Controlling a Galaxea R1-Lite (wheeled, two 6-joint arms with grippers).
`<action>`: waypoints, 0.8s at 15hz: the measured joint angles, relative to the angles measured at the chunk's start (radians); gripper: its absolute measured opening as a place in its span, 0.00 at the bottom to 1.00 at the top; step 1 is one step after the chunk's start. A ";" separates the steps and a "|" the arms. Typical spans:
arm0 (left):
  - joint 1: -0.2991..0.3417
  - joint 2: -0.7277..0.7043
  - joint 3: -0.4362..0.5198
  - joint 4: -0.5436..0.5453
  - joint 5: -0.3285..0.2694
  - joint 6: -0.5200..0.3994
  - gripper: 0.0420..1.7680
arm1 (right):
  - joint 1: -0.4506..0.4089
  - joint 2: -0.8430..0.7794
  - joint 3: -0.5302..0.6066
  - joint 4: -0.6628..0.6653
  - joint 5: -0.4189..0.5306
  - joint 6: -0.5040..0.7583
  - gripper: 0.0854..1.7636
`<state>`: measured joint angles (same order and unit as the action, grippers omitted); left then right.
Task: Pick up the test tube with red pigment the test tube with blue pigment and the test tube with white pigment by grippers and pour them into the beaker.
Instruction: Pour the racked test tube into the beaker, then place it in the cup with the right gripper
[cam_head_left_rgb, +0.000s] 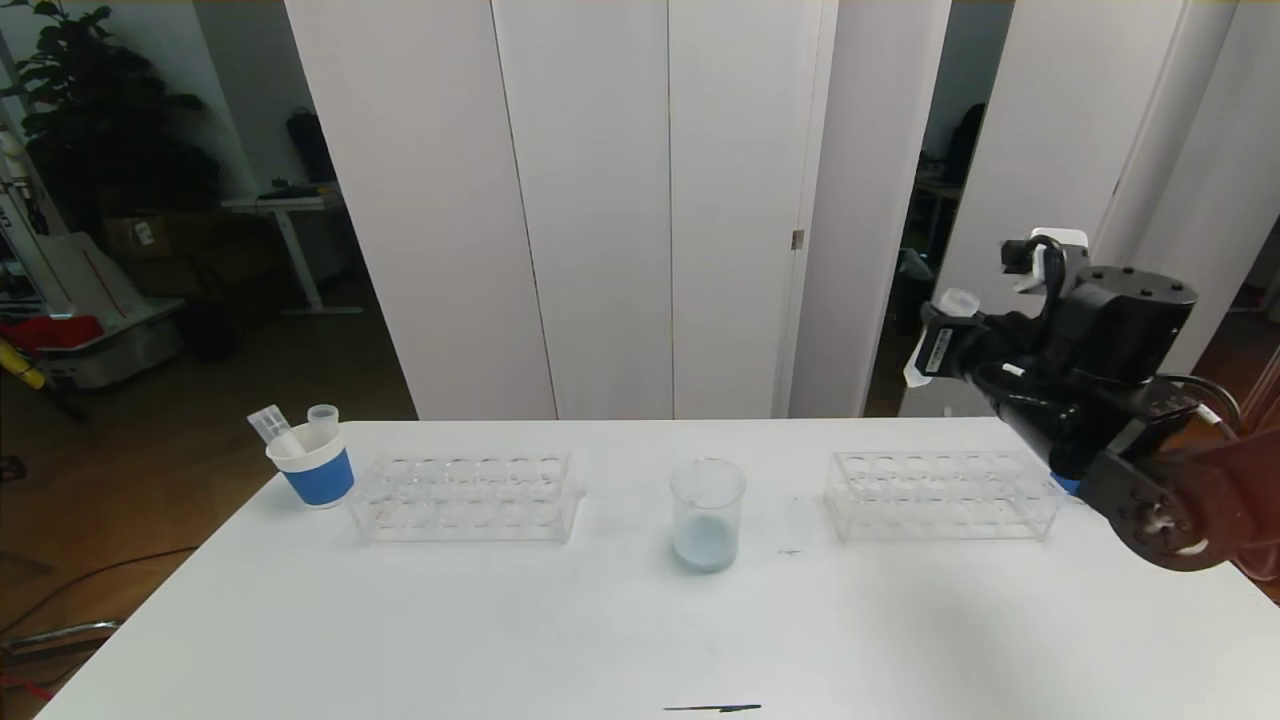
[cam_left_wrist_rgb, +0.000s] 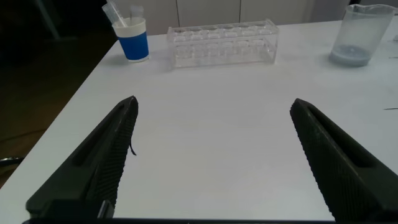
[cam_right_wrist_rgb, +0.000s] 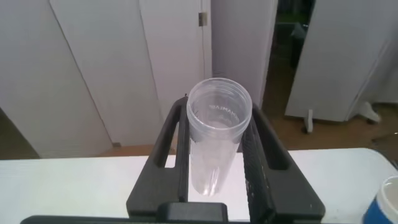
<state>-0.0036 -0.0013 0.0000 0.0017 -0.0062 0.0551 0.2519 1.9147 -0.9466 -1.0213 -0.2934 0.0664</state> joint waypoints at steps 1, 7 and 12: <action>0.000 0.000 0.000 0.000 0.000 0.000 0.99 | -0.059 -0.014 0.006 -0.036 0.003 -0.034 0.29; 0.000 0.000 0.000 0.000 0.000 0.000 0.99 | -0.354 -0.001 -0.001 -0.141 0.062 -0.098 0.29; 0.000 0.000 0.000 0.000 0.000 0.000 0.99 | -0.466 0.136 -0.048 -0.193 0.071 -0.064 0.29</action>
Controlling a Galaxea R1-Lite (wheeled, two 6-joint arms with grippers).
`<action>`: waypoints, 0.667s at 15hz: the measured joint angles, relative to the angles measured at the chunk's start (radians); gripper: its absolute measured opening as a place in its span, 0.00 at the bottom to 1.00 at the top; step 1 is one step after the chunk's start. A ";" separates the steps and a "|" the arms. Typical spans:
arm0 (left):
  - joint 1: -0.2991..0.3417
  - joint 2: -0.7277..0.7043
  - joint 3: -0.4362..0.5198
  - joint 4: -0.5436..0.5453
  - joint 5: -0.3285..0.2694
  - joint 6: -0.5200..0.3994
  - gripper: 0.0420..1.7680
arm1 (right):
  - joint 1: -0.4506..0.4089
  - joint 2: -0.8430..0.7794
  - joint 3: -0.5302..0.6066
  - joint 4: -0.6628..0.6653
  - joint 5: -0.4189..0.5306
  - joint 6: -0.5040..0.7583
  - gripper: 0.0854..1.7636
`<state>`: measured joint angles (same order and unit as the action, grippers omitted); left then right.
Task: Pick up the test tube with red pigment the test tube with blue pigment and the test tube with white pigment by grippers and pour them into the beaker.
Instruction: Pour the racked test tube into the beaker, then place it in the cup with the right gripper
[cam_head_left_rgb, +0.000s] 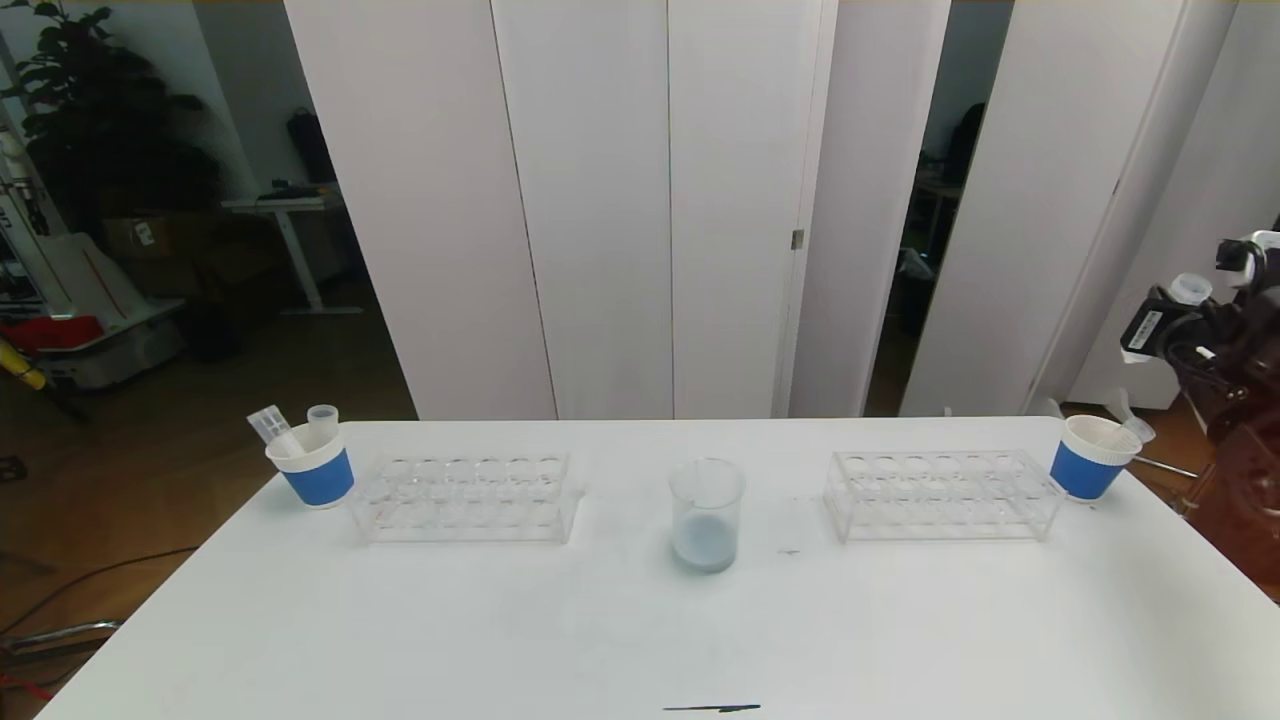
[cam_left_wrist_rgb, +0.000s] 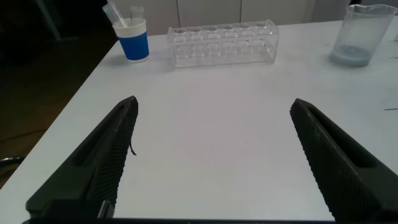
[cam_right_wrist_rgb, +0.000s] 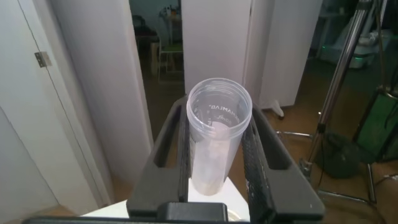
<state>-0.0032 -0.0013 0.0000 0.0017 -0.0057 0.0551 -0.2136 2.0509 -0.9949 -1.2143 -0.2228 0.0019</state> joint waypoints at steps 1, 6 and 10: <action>0.000 0.000 0.000 0.000 0.000 0.000 0.99 | -0.005 0.029 -0.002 -0.002 -0.002 0.019 0.29; 0.000 0.000 0.000 0.000 0.000 0.000 0.99 | -0.011 0.137 0.055 -0.028 -0.004 0.042 0.29; 0.000 0.000 0.000 0.000 0.000 0.000 0.99 | -0.012 0.167 0.129 -0.044 -0.005 0.038 0.29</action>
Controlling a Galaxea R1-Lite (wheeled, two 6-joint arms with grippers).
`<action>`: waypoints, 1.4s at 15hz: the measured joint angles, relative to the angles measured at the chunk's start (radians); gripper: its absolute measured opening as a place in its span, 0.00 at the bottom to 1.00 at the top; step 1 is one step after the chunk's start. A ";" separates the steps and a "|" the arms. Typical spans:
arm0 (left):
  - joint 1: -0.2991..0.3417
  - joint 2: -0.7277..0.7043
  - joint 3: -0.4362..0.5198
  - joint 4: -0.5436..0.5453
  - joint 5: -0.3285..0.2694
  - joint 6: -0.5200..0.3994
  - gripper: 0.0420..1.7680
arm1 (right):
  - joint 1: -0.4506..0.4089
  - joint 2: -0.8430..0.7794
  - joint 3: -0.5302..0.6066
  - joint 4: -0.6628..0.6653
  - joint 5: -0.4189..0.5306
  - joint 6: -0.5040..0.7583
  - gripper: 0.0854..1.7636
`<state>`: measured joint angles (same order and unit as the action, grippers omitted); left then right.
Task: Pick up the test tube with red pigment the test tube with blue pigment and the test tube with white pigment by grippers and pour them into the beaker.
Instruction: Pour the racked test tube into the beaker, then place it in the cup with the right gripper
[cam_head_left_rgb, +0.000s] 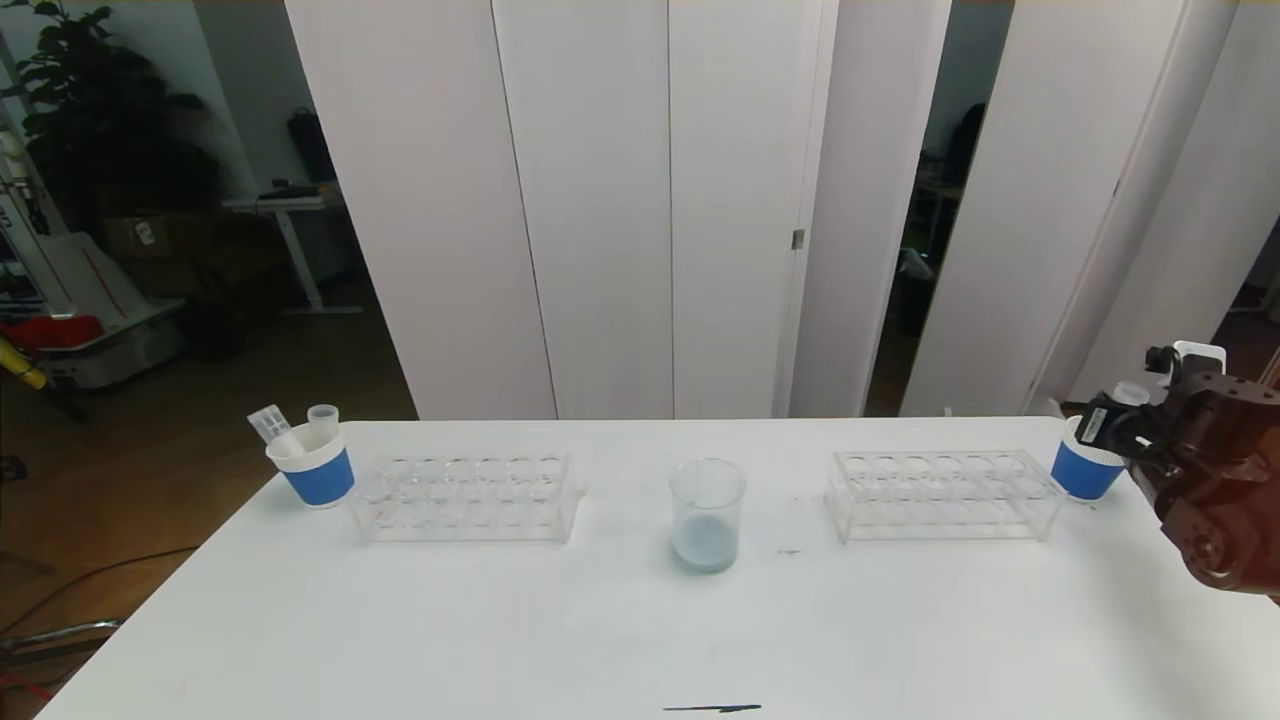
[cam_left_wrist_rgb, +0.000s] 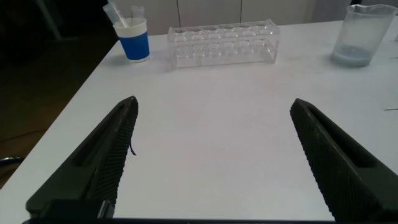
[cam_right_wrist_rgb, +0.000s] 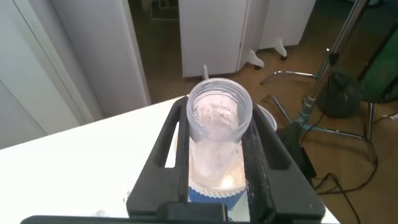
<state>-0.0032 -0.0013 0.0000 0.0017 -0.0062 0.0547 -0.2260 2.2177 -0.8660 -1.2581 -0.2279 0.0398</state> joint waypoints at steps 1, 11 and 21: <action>0.000 0.000 0.000 0.000 0.000 0.000 0.99 | -0.003 0.003 0.011 -0.009 0.000 0.000 0.29; 0.000 0.000 0.000 0.000 0.000 0.000 0.99 | -0.019 -0.001 0.024 -0.024 0.002 0.001 0.99; 0.000 0.000 0.000 0.000 0.000 0.000 0.99 | -0.077 -0.141 -0.019 0.044 0.087 -0.056 0.99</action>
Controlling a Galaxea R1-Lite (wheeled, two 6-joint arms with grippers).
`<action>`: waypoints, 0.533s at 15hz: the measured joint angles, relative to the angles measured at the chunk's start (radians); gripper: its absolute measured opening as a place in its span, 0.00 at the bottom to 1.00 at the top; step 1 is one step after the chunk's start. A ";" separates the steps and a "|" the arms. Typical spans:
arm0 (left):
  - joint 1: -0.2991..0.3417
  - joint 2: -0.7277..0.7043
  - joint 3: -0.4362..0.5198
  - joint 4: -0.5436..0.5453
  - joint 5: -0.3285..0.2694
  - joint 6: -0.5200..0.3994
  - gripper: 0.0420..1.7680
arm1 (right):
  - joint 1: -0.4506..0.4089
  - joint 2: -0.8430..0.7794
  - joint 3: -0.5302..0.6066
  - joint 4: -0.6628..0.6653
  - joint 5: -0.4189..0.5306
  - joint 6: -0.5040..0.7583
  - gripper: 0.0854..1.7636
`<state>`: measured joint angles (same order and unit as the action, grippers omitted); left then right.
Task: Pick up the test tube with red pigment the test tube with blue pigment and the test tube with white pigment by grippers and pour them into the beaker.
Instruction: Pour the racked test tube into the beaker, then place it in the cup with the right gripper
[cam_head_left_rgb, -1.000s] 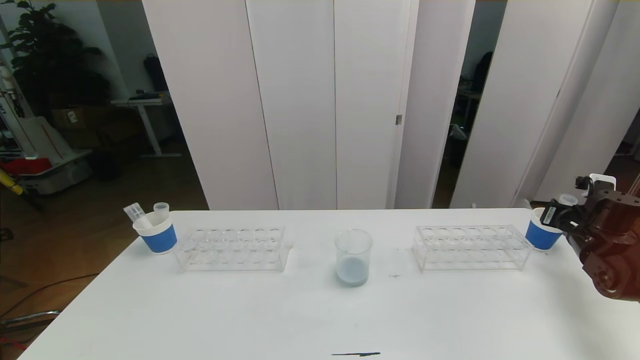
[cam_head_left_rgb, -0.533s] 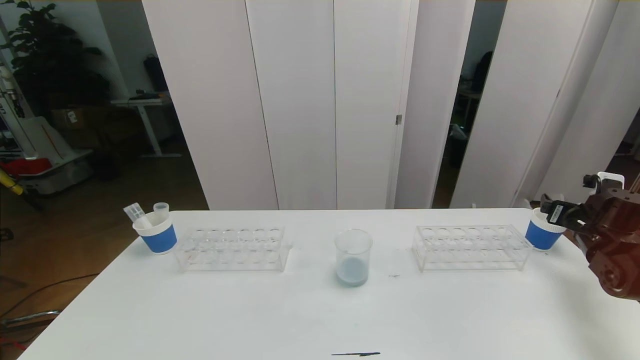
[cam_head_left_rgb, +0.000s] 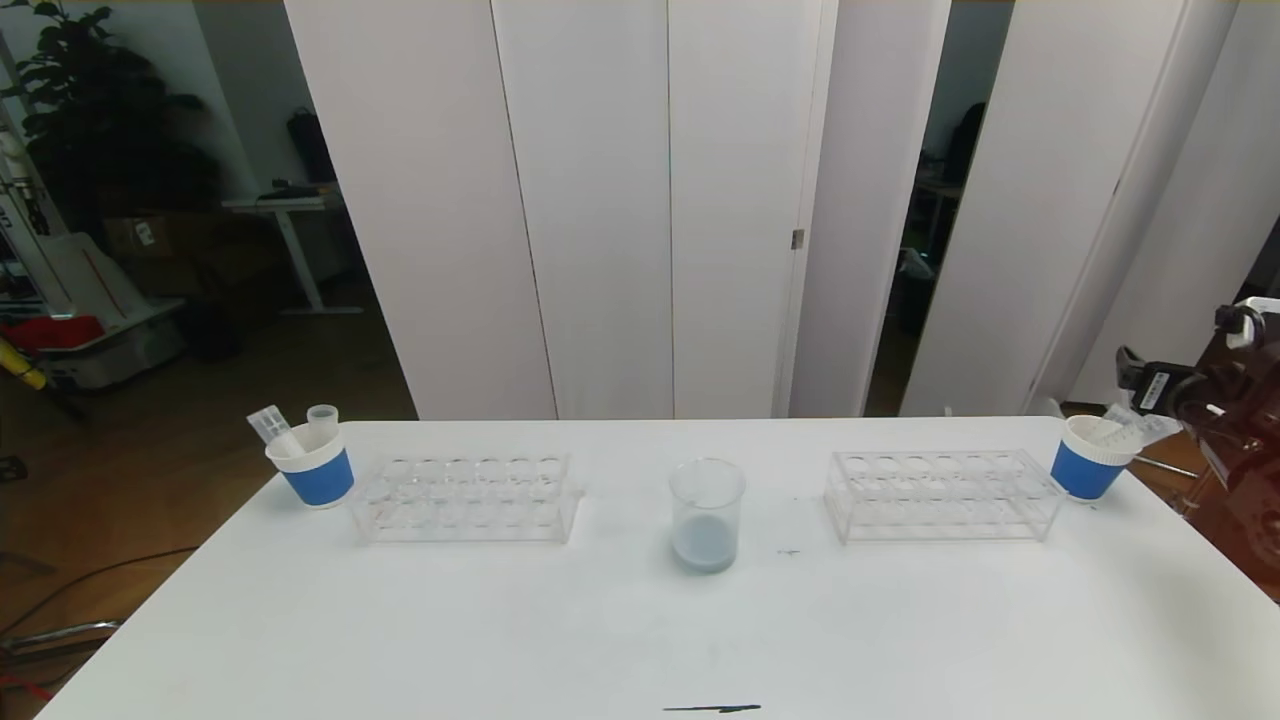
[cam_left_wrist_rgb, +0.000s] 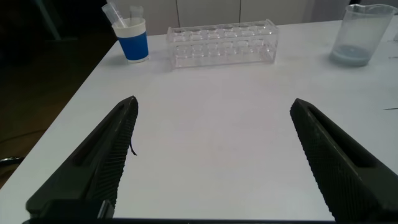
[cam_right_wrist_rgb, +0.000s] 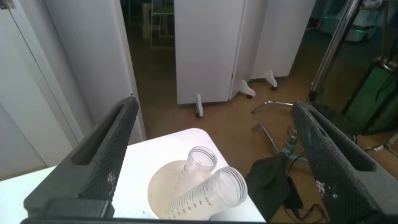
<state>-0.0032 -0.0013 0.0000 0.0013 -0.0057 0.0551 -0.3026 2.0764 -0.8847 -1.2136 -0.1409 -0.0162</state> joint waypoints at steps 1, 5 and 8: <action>0.000 0.000 0.000 0.000 0.000 0.000 0.99 | -0.001 -0.043 0.004 0.043 0.008 0.000 0.99; 0.000 0.000 0.000 0.000 0.000 0.000 0.99 | -0.004 -0.266 0.054 0.216 0.045 0.000 0.99; 0.000 0.000 0.000 0.000 0.000 0.000 0.99 | -0.013 -0.433 0.117 0.262 0.082 0.002 0.99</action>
<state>-0.0032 -0.0013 0.0000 0.0017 -0.0057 0.0551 -0.3155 1.6438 -0.7677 -0.9519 -0.0591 -0.0143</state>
